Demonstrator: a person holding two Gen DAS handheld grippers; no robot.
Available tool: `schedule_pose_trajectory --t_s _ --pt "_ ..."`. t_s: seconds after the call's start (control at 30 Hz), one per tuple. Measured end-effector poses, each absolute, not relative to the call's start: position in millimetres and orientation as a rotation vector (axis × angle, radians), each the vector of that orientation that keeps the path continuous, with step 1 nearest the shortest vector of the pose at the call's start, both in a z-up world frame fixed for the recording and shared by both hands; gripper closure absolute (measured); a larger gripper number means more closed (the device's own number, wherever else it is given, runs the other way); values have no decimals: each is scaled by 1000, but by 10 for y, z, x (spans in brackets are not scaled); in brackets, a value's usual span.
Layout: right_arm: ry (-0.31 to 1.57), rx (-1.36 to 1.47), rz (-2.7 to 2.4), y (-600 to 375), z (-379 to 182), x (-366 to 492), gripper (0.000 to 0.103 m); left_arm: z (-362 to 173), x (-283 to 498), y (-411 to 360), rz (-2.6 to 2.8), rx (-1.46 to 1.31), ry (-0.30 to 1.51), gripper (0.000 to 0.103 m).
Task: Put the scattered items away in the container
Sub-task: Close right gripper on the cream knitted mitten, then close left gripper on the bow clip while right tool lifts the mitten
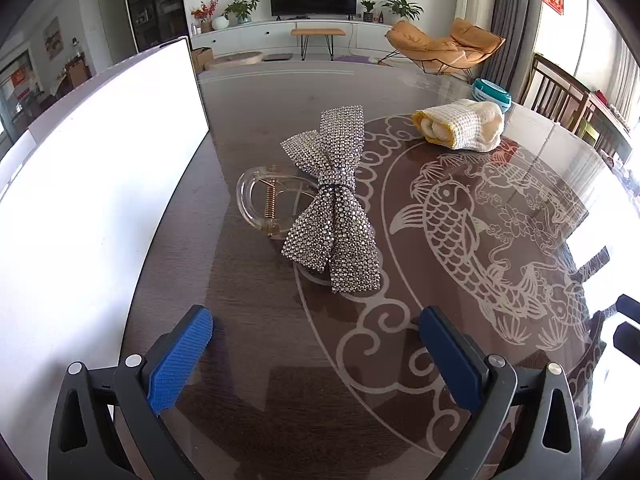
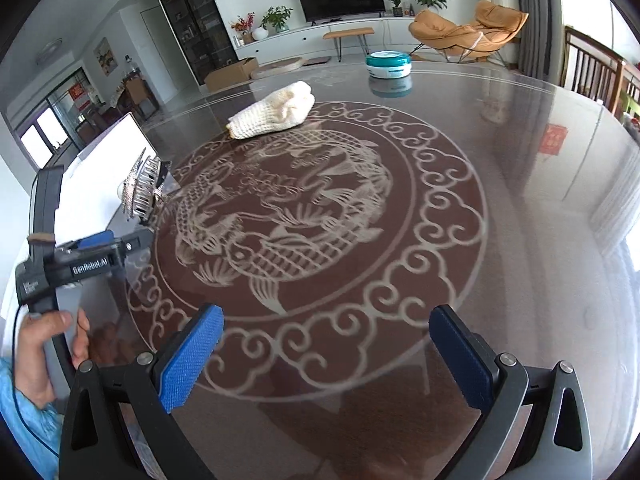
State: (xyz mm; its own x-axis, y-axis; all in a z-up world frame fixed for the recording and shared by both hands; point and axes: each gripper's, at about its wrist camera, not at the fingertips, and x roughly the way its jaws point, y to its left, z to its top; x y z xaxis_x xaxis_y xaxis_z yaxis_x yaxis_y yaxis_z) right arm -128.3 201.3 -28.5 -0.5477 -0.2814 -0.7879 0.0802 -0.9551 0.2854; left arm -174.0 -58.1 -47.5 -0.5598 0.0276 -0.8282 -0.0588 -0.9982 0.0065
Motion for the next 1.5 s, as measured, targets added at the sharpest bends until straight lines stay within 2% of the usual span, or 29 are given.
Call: schedule_pose_trajectory --t_s 0.17,0.37,0.53,0.57,0.63,0.73,0.8,1.03,1.1,1.23,1.33,1.43,1.5 --pt "-618 1346 -2516 1675 -202 -2365 0 -477 -1741 -580 2732 -1449 52 0" --pt "-718 1481 -2589 1423 -269 -3226 0 -479 -1741 -581 2731 -1449 52 0" --pt "-568 1535 -2681 1235 -356 -3502 1 -480 -1742 -581 2730 -1448 52 0" --pt "-493 1538 -2695 1182 -356 -3530 5 -478 -1745 -583 2730 -1448 52 0" --pt "-343 1511 -2700 1075 -345 -3536 24 -478 -1749 -584 2730 -1448 51 0" --pt "-190 1431 -2677 991 -323 -3408 33 -479 -1751 -585 2730 -1448 51 0" --pt "-86 1378 -2652 970 -308 -3242 33 -480 -1749 -585 2730 -1448 52 0" --pt "215 1265 -2380 1238 -344 -2223 32 -482 -1751 -589 2729 -1447 52 0" --pt "253 1276 -2368 1477 -330 -2033 28 -483 -1752 -590 2729 -1447 52 0" --pt "156 1268 -2539 1866 -147 -1779 2 -484 -1752 -593 2728 -1447 54 0" --pt "11 1231 -2615 1916 -27 -1652 0 -485 -1754 -595 2728 -1446 54 0" --pt "-3 1303 -2728 1853 -47 -1608 0 -486 -1751 -595 2727 -1446 54 0" --pt "-142 1313 -2826 1946 -60 -1519 0 -487 -1751 -596 2727 -1445 54 0"
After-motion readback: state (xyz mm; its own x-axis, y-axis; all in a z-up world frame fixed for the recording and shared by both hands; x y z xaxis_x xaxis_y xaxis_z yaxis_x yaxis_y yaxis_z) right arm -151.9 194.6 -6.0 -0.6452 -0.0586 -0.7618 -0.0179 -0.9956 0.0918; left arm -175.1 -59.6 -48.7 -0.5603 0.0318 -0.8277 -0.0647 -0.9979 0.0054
